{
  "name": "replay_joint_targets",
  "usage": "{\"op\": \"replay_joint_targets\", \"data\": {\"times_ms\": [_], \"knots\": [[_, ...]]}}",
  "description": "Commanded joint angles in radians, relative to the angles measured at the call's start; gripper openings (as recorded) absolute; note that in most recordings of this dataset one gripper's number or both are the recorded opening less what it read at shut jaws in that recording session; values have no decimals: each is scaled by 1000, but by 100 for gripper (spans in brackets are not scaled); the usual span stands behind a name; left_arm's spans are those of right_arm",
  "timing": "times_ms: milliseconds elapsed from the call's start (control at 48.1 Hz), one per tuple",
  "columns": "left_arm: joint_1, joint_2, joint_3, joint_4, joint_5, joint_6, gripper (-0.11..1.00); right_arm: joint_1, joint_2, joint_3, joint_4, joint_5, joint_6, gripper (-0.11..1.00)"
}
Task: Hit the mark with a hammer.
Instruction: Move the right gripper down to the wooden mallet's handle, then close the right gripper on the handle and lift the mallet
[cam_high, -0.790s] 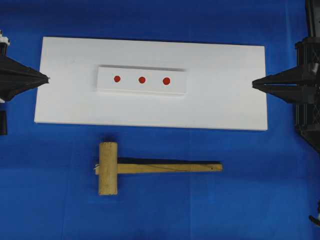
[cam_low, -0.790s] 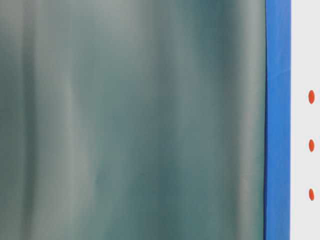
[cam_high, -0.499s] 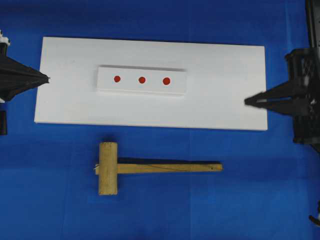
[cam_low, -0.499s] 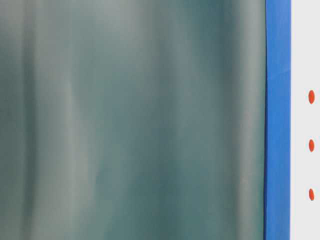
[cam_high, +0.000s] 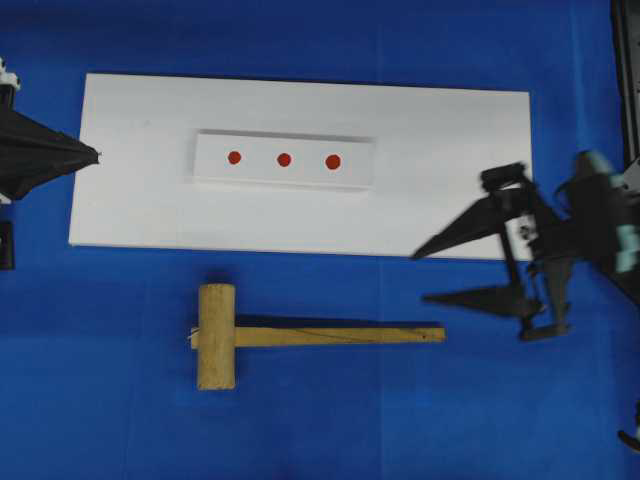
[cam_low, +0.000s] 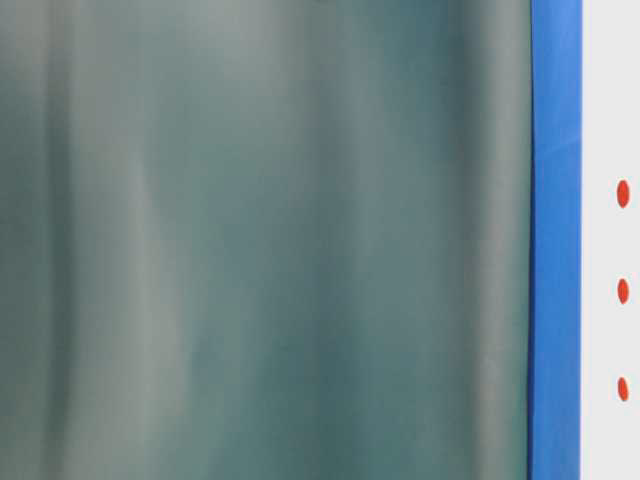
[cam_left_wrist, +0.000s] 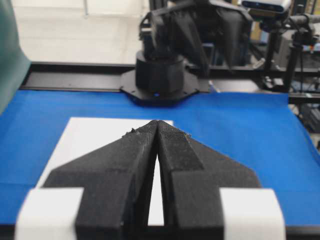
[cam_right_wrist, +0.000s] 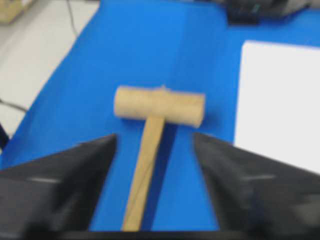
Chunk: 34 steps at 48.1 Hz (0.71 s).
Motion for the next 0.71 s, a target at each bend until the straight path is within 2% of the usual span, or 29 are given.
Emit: {"op": "replay_joint_targets", "data": {"times_ms": [0,83,166,291,686], "knots": [[11,9,-12,-2,-6,2,0,12,87,-55,14,-17,15,72],[14,9,-11,-2,-5,2,0,20,202,-103,60,-34,21,90],[14,9,-11,-2,-6,0,0,28,304,-150,110,-55,21,87],[14,8,-9,-2,-5,2,0,43,448,-233,161,-64,21,88],[15,5,-5,-2,-5,-9,0,69,699,-376,256,-61,21,88]]}}
